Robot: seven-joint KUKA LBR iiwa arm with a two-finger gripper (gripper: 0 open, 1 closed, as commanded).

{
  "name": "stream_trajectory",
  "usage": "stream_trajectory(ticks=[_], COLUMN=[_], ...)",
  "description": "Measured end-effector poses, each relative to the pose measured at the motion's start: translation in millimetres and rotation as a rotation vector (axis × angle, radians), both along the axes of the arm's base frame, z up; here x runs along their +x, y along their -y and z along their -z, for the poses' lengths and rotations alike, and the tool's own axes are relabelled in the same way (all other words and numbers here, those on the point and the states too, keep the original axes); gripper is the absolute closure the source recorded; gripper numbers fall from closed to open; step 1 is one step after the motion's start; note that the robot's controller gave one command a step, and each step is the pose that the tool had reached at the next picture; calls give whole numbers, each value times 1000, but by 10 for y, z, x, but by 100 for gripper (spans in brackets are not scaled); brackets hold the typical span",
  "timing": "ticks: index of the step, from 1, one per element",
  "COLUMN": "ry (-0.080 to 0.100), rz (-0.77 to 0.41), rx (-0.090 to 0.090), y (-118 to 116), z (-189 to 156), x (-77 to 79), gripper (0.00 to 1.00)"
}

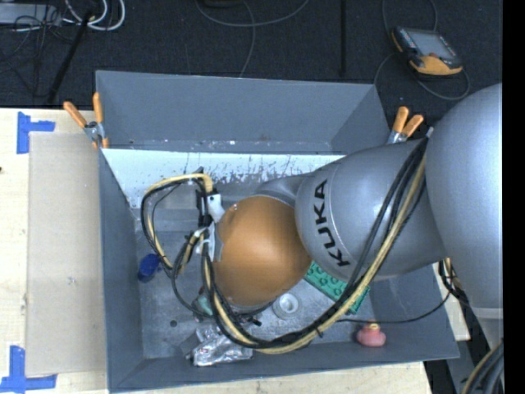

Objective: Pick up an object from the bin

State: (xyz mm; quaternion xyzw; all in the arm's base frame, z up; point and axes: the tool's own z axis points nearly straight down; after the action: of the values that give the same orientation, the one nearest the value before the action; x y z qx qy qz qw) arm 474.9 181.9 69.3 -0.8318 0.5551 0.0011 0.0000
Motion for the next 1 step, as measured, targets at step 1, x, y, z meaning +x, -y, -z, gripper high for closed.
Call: stream_trajectory(ticks=[1], ry=[-1], rz=[4], rx=[0], y=[3], z=[0], x=[1], gripper=[100])
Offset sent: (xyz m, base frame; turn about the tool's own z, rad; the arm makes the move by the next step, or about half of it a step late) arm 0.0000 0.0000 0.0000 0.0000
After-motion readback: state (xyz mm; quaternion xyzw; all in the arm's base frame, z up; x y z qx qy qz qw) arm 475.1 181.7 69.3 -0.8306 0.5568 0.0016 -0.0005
